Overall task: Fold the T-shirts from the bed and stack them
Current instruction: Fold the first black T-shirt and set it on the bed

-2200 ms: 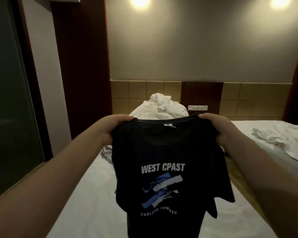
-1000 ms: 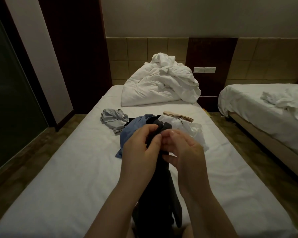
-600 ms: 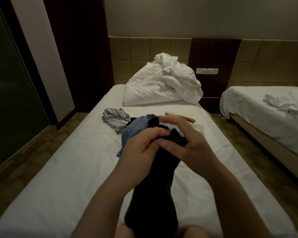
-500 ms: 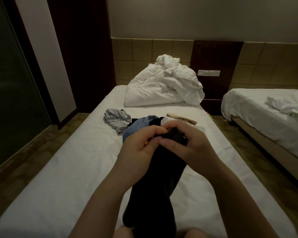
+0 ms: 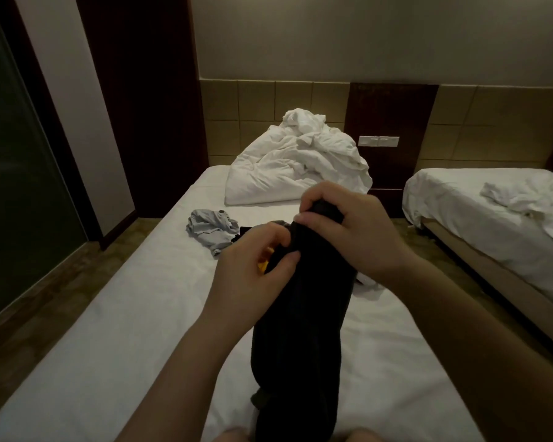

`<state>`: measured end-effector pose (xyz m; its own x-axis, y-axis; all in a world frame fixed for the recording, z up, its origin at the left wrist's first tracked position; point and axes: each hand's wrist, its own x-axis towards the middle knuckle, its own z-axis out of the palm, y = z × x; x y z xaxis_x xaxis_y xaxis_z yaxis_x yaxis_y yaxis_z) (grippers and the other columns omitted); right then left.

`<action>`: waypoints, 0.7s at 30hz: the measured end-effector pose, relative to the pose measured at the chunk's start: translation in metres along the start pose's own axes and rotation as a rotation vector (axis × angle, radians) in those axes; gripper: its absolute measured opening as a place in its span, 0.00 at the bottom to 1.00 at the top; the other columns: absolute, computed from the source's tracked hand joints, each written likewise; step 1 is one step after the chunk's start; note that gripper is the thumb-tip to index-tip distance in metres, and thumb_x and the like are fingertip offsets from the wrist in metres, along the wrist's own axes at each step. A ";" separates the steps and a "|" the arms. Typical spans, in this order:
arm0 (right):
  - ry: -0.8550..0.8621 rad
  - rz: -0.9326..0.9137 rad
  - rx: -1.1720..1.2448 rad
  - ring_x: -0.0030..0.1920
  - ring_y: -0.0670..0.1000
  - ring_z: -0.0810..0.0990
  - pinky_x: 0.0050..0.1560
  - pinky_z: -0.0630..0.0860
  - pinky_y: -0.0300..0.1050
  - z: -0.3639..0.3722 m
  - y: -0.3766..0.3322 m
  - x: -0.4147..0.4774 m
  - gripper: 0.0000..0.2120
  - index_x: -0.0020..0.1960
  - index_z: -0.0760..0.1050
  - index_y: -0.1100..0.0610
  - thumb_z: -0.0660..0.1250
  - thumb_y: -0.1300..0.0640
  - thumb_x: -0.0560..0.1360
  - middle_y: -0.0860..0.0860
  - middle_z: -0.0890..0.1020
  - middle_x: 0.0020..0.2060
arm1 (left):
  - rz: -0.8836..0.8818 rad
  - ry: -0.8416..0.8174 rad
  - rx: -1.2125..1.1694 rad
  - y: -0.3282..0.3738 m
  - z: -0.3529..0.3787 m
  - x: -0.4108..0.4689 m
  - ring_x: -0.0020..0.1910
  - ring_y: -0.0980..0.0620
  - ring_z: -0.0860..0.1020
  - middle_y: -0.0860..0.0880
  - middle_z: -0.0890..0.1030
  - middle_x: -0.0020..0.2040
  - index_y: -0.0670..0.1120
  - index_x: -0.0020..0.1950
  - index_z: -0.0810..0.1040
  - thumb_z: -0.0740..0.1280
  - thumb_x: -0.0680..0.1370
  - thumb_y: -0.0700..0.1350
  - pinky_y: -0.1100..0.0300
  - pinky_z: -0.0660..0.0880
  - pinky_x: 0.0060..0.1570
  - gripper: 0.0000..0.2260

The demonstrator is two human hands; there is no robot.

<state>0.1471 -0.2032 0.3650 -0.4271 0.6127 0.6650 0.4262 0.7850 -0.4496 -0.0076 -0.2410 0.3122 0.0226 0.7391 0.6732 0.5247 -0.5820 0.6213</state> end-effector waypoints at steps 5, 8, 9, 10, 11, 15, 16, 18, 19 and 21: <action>-0.137 -0.045 -0.102 0.44 0.39 0.75 0.44 0.69 0.28 -0.017 0.002 0.017 0.01 0.45 0.75 0.49 0.67 0.54 0.75 0.40 0.78 0.39 | -0.095 -0.042 -0.094 -0.012 0.012 0.004 0.31 0.57 0.69 0.53 0.71 0.30 0.42 0.33 0.71 0.62 0.68 0.58 0.63 0.65 0.33 0.18; -0.106 -0.037 -0.115 0.47 0.39 0.75 0.45 0.69 0.27 -0.023 0.009 0.019 0.01 0.46 0.76 0.50 0.67 0.55 0.75 0.39 0.78 0.40 | -0.165 -0.113 -0.143 -0.017 0.018 0.003 0.29 0.60 0.67 0.55 0.68 0.27 0.50 0.26 0.64 0.69 0.72 0.50 0.68 0.61 0.31 0.18; -0.087 -0.027 -0.113 0.48 0.38 0.75 0.46 0.69 0.26 -0.025 0.012 0.019 0.02 0.46 0.76 0.49 0.67 0.55 0.75 0.38 0.78 0.41 | -0.199 -0.140 -0.177 -0.019 0.021 0.001 0.28 0.60 0.67 0.55 0.68 0.27 0.50 0.26 0.64 0.70 0.73 0.46 0.69 0.61 0.31 0.19; -0.071 -0.018 -0.115 0.48 0.38 0.75 0.46 0.69 0.25 -0.026 0.015 0.018 0.03 0.47 0.77 0.48 0.66 0.55 0.75 0.37 0.78 0.41 | -0.239 -0.171 -0.213 -0.020 0.022 -0.001 0.28 0.61 0.66 0.56 0.67 0.27 0.50 0.26 0.64 0.70 0.73 0.43 0.69 0.61 0.31 0.20; -0.059 -0.007 -0.118 0.48 0.36 0.76 0.47 0.68 0.24 -0.027 0.018 0.018 0.04 0.47 0.77 0.47 0.66 0.55 0.75 0.36 0.78 0.41 | -0.274 -0.203 -0.245 -0.021 0.024 -0.002 0.28 0.61 0.67 0.56 0.67 0.27 0.50 0.26 0.65 0.69 0.73 0.42 0.69 0.62 0.31 0.19; 0.003 0.058 -0.115 0.47 0.33 0.75 0.47 0.67 0.23 -0.033 0.028 0.015 0.05 0.49 0.79 0.50 0.66 0.56 0.76 0.34 0.78 0.41 | -0.377 -0.300 -0.434 -0.023 0.027 -0.006 0.30 0.60 0.68 0.56 0.67 0.28 0.51 0.26 0.66 0.69 0.74 0.41 0.70 0.65 0.32 0.19; 0.026 0.080 -0.114 0.47 0.33 0.75 0.48 0.68 0.23 -0.034 0.031 0.014 0.05 0.49 0.79 0.49 0.65 0.55 0.76 0.34 0.77 0.41 | -0.389 -0.319 -0.480 -0.023 0.026 -0.006 0.30 0.60 0.69 0.56 0.68 0.28 0.51 0.26 0.67 0.70 0.73 0.42 0.70 0.66 0.32 0.19; 0.082 0.110 -0.119 0.47 0.33 0.75 0.48 0.67 0.23 -0.036 0.036 0.013 0.04 0.48 0.78 0.47 0.65 0.54 0.76 0.34 0.77 0.41 | -0.390 -0.358 -0.481 -0.023 0.026 -0.006 0.36 0.58 0.73 0.53 0.72 0.32 0.50 0.28 0.73 0.71 0.72 0.45 0.67 0.70 0.37 0.14; 0.105 0.113 -0.124 0.47 0.32 0.75 0.48 0.67 0.23 -0.035 0.037 0.012 0.04 0.48 0.78 0.47 0.64 0.54 0.76 0.34 0.77 0.41 | -0.390 -0.376 -0.446 -0.023 0.029 -0.006 0.40 0.56 0.76 0.52 0.76 0.36 0.49 0.32 0.77 0.71 0.72 0.46 0.64 0.73 0.42 0.09; 0.120 0.104 -0.136 0.46 0.33 0.75 0.48 0.67 0.23 -0.033 0.039 0.011 0.04 0.48 0.78 0.48 0.64 0.55 0.76 0.34 0.77 0.41 | -0.393 -0.396 -0.353 -0.023 0.037 -0.007 0.47 0.53 0.79 0.51 0.79 0.43 0.51 0.39 0.80 0.70 0.73 0.46 0.61 0.76 0.47 0.03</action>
<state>0.1850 -0.1694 0.3741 -0.2804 0.6679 0.6894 0.5705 0.6936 -0.4399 0.0117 -0.2201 0.2780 0.2333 0.9487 0.2133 0.2488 -0.2703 0.9301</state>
